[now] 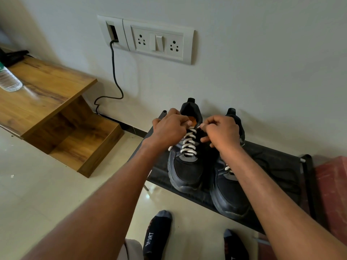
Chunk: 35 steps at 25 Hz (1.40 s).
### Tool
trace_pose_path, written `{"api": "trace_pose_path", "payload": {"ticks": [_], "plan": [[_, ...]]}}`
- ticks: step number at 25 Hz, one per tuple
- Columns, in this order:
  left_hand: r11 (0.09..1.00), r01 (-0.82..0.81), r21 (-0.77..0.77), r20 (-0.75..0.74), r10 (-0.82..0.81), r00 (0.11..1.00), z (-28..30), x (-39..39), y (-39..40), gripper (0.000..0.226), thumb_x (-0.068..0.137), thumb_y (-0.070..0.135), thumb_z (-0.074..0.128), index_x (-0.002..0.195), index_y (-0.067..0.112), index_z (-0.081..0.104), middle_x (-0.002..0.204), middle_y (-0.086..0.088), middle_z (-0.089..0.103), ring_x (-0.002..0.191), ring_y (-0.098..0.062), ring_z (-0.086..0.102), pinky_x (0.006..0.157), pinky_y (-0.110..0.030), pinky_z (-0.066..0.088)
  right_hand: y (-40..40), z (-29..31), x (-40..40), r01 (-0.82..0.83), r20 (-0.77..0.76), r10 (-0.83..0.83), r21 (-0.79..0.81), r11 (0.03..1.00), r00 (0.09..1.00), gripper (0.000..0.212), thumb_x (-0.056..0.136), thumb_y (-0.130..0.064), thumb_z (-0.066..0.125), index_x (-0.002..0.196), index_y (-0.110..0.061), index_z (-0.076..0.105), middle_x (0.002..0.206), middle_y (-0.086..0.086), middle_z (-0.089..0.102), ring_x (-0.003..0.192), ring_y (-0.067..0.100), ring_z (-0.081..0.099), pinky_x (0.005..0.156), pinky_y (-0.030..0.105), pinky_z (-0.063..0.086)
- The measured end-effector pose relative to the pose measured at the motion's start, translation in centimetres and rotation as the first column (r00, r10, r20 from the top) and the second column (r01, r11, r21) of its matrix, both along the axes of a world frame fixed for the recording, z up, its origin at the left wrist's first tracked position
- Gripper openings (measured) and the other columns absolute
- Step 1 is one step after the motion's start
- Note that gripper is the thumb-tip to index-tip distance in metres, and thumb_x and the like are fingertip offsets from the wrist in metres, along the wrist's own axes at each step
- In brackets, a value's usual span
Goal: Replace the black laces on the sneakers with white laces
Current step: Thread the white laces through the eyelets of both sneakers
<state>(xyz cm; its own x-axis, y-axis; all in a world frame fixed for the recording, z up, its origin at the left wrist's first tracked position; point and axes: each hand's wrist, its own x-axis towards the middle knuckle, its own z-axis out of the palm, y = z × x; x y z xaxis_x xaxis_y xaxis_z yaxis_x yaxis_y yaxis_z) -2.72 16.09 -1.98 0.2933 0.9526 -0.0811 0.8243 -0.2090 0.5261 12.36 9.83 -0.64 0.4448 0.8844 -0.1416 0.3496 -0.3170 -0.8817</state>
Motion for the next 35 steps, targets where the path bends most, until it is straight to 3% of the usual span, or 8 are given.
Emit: {"api": "trace_pose_path", "payload": {"ticks": [5,8,10,12,18,24,29,35], "plan": [[0.993,0.083,-0.087,0.143,-0.070,0.987,-0.3,-0.7,0.5,0.028,0.108,0.039,0.050,0.121,0.031,0.073,0.125,0.009,0.048,0.112,-0.014,0.052,0.099,-0.036,0.042,0.8,3.3,4.2,0.634,-0.535,-0.407,0.357,0.686,0.741,0.023,0.088,0.001,0.050,0.092,-0.018,0.062,0.105,0.011,0.075,0.064,0.032,0.069,0.044,0.028,0.042],[0.995,0.076,-0.066,0.174,-0.063,0.983,-0.6,-1.0,0.6,0.027,0.109,0.034,0.049,0.116,0.029,0.075,0.128,0.008,0.051,0.114,-0.016,0.054,0.101,-0.039,0.044,0.1,2.4,4.5,0.388,0.041,-0.467,0.497,0.776,0.883,0.023,0.093,-0.016,0.063,0.115,-0.020,0.058,0.116,-0.004,0.065,0.102,0.020,0.065,0.084,0.035,0.053],[0.996,0.075,-0.056,0.183,-0.063,0.981,-0.6,-1.0,0.6,0.027,0.109,0.032,0.049,0.114,0.030,0.075,0.129,0.007,0.052,0.115,-0.015,0.055,0.101,-0.040,0.045,0.1,0.2,2.6,0.002,0.326,-0.081,0.235,0.972,0.942,0.026,0.097,-0.024,0.070,0.121,-0.023,0.062,0.116,-0.007,0.067,0.099,0.019,0.067,0.089,0.035,0.052],[0.997,0.063,-0.046,0.188,-0.053,0.981,-0.6,-1.0,0.7,0.026,0.109,0.030,0.050,0.111,0.030,0.076,0.126,0.009,0.053,0.114,-0.014,0.055,0.099,-0.038,0.045,-0.1,-1.5,0.9,-0.259,0.351,0.269,-0.076,0.963,0.897,0.021,0.095,-0.031,0.075,0.114,-0.027,0.070,0.104,-0.005,0.073,0.086,0.022,0.072,0.084,0.042,0.059],[0.997,0.071,-0.044,0.247,-0.058,0.967,-1.0,-1.2,0.7,0.023,0.106,0.023,0.055,0.107,0.027,0.077,0.121,0.007,0.050,0.109,-0.014,0.054,0.095,-0.033,0.046,-0.3,1.3,3.3,0.268,0.403,-0.384,0.317,0.910,0.831,0.019,0.099,-0.011,0.063,0.110,-0.022,0.075,0.110,0.000,0.074,0.095,0.020,0.068,0.080,0.032,0.049],[0.998,-0.011,-0.056,0.254,0.025,0.967,-1.1,-1.7,0.9,0.024,0.100,0.023,0.067,0.123,0.025,0.066,0.088,-0.001,0.063,0.074,-0.009,0.058,0.062,-0.024,0.043,-0.4,-0.9,0.4,-0.248,0.489,0.236,-0.042,0.968,0.840,0.027,0.097,-0.028,0.073,0.124,-0.029,0.072,0.114,-0.003,0.075,0.101,0.020,0.071,0.090,0.038,0.058],[0.997,-0.075,0.000,0.230,0.073,0.971,-1.1,-2.4,0.9,0.025,0.087,0.016,0.082,0.108,0.022,0.069,0.065,0.011,0.059,0.065,-0.012,0.058,0.056,-0.026,0.039,-0.2,-0.1,1.8,0.025,0.547,-0.045,0.043,0.999,0.836,0.015,0.096,-0.016,0.071,0.099,-0.024,0.083,0.095,0.004,0.079,0.091,0.030,0.073,0.077,0.034,0.057],[0.986,-0.090,0.140,0.097,0.077,0.992,-1.2,-2.5,0.5,0.025,0.089,0.028,0.080,0.110,0.019,0.070,0.094,0.001,0.068,0.090,-0.021,0.063,0.076,-0.037,0.052,-0.5,0.3,1.1,-0.084,0.603,0.024,0.070,0.994,0.798,0.025,0.098,-0.020,0.070,0.123,-0.021,0.075,0.120,0.003,0.071,0.104,0.027,0.069,0.082,0.036,0.053]]}}
